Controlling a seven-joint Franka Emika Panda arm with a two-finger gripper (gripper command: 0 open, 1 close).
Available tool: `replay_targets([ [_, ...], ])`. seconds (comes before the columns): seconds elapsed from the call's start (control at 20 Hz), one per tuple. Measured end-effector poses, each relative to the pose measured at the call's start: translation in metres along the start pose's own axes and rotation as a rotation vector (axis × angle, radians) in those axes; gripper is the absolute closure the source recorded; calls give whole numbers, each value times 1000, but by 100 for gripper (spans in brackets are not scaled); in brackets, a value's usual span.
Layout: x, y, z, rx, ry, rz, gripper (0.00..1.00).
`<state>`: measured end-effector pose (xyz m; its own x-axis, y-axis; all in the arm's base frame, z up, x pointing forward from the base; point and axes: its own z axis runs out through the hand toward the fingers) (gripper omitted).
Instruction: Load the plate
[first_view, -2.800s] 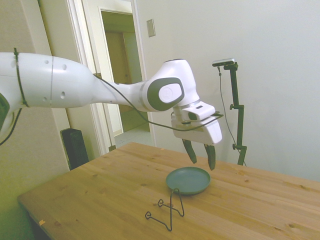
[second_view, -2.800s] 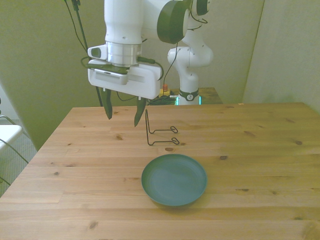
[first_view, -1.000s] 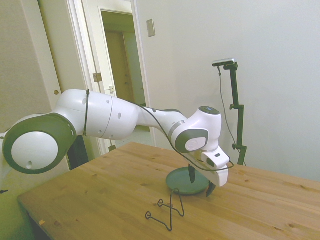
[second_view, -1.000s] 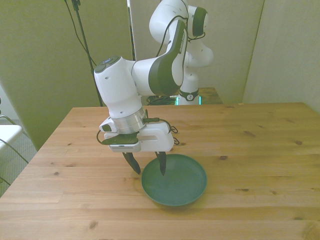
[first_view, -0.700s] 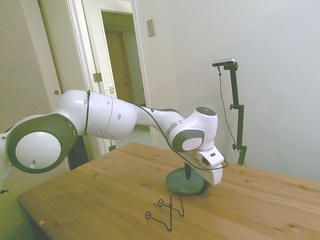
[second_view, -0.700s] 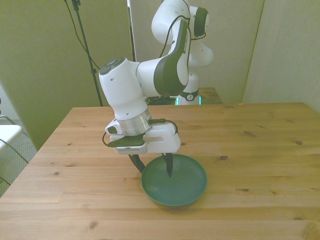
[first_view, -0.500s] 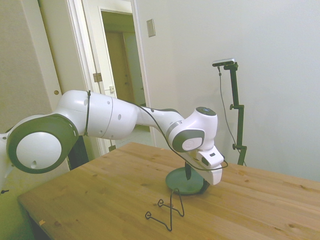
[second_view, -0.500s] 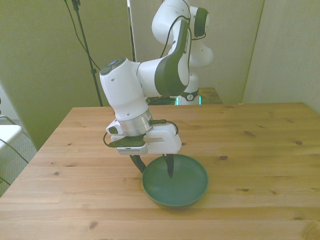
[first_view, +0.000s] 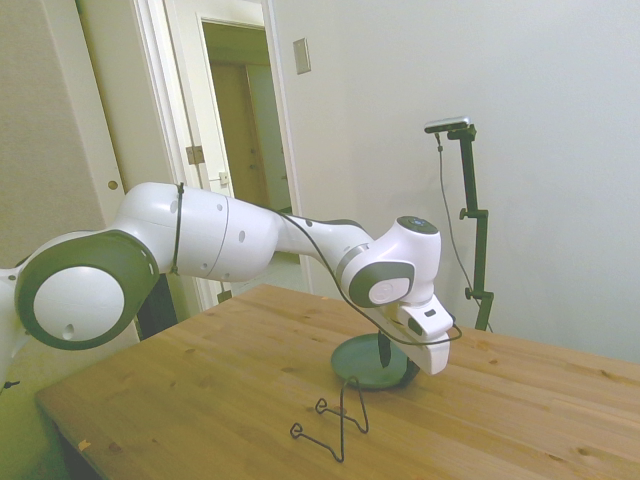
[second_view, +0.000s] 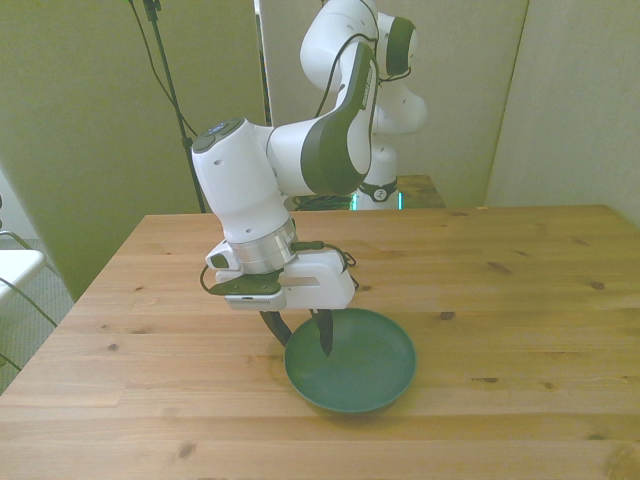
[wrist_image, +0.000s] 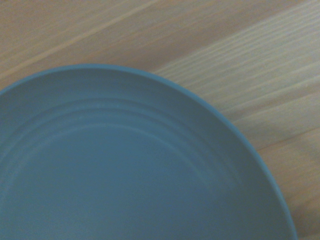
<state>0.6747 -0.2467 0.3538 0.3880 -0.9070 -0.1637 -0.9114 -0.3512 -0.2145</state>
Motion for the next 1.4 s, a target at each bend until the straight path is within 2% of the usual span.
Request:
replay_targets([
  [1.05, 8, 2, -7, -12, -3, 8, 100],
  [1.2, 3, -3, -19, -12, -3, 12, 100],
  [1.4, -18, -17, -50, -14, 20, 22, 100],
])
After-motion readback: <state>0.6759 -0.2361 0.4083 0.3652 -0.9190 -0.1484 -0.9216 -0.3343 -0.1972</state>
